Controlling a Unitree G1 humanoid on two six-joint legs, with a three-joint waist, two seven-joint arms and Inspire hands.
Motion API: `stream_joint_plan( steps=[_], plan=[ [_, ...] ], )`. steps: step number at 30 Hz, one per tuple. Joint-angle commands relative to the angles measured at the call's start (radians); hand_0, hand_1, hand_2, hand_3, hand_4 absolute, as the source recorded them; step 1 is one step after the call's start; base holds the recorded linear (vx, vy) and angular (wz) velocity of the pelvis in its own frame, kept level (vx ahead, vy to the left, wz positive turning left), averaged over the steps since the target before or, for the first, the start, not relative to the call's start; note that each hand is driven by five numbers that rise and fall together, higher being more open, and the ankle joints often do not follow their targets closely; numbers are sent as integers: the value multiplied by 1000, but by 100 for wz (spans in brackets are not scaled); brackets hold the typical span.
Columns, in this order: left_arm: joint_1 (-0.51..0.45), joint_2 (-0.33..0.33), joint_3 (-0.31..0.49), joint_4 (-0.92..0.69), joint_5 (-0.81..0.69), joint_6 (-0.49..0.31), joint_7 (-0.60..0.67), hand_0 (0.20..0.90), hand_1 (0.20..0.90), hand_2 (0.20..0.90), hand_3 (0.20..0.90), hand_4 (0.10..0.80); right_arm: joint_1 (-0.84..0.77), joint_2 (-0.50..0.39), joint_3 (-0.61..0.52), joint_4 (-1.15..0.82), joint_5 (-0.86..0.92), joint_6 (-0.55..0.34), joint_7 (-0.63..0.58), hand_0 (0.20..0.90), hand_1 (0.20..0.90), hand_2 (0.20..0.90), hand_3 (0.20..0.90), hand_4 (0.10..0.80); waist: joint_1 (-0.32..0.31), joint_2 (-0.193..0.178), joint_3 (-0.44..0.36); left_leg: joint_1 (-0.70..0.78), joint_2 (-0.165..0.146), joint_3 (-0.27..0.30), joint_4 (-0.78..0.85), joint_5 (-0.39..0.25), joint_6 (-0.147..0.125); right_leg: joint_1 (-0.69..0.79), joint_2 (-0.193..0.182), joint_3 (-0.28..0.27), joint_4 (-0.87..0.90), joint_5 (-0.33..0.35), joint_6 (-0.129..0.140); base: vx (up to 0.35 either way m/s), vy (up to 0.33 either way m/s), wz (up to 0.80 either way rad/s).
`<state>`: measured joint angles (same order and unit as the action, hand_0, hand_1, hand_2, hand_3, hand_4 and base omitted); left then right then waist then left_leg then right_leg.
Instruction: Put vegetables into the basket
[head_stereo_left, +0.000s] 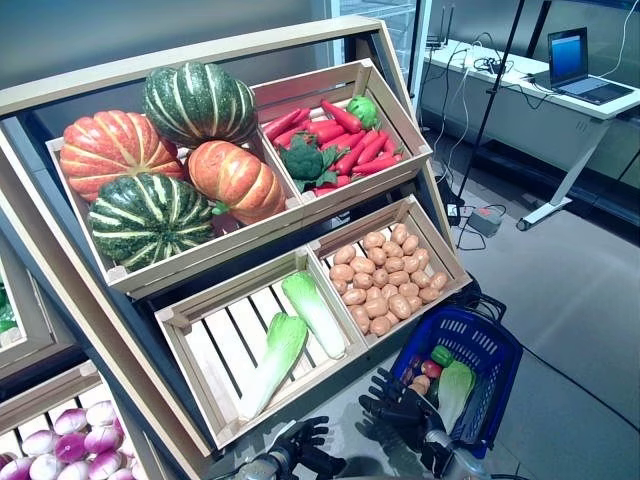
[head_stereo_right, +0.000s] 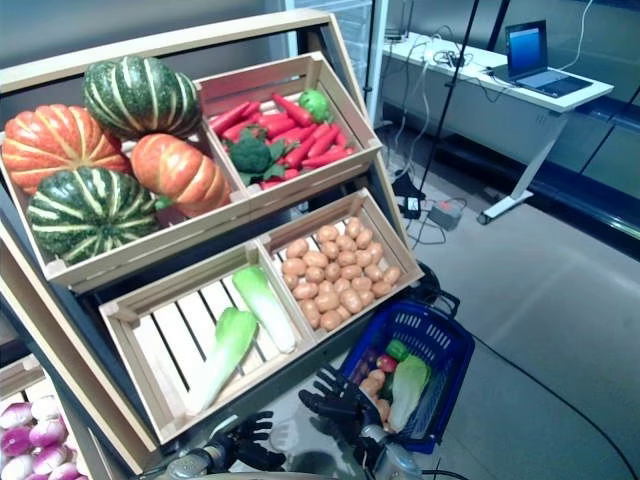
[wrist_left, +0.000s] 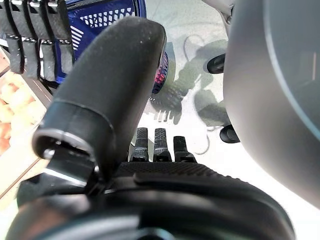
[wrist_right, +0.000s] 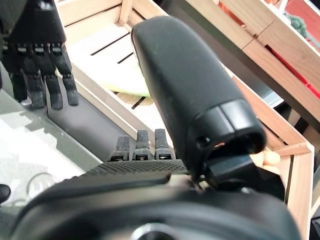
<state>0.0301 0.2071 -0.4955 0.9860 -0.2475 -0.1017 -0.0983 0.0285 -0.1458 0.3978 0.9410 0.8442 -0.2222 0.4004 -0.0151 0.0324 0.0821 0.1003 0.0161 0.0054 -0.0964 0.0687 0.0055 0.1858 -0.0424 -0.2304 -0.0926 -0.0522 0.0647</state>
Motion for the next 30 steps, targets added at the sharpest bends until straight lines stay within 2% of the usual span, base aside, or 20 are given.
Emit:
stream_joint_plan(
  steps=[1, 9, 17, 26, 30],
  plan=[
    [-133, -14, -11, 31, 33, -77, 4, 900, 900, 900, 900, 800, -101, 38, -16, -44, 70, -27, 77, 900, 900, 900, 900, 800, 5, -15, 39, 61, -20, 41, 9, -128, 26, 10, -5, 24, 5, 1, -46, 0, 0, 0],
    [-150, -10, -22, 37, 22, -43, -23, 900, 900, 900, 900, 800, -127, 24, -3, -24, 20, -40, 47, 900, 900, 900, 900, 800, 10, -14, 49, 61, -21, 43, 9, -129, 28, 9, -5, 24, 5, 2, -46, 0, 0, 0],
    [-146, -18, -18, 55, 21, -37, -42, 900, 900, 900, 900, 800, -117, 31, 2, -34, 66, -20, 164, 900, 900, 900, 900, 800, 9, -16, 49, 62, -20, 45, 9, -130, 28, 10, -4, 25, 5, 1, -45, 0, 0, 0],
    [-152, -19, -22, 62, 38, -58, -43, 900, 900, 900, 900, 800, -122, 27, -6, -28, 91, -24, 179, 900, 900, 900, 900, 800, 9, -17, 49, 61, -20, 43, 9, -130, 28, 9, -3, 25, 5, -1, -47, 0, 0, 0],
    [-160, -6, -57, 34, 124, -108, -33, 900, 900, 900, 900, 800, -124, 26, -9, -24, 83, -41, 130, 900, 900, 900, 900, 800, 6, -16, 49, 60, -18, 45, 9, -130, 25, 8, -2, 28, 5, -1, -48, 0, 0, 0]
  ],
)
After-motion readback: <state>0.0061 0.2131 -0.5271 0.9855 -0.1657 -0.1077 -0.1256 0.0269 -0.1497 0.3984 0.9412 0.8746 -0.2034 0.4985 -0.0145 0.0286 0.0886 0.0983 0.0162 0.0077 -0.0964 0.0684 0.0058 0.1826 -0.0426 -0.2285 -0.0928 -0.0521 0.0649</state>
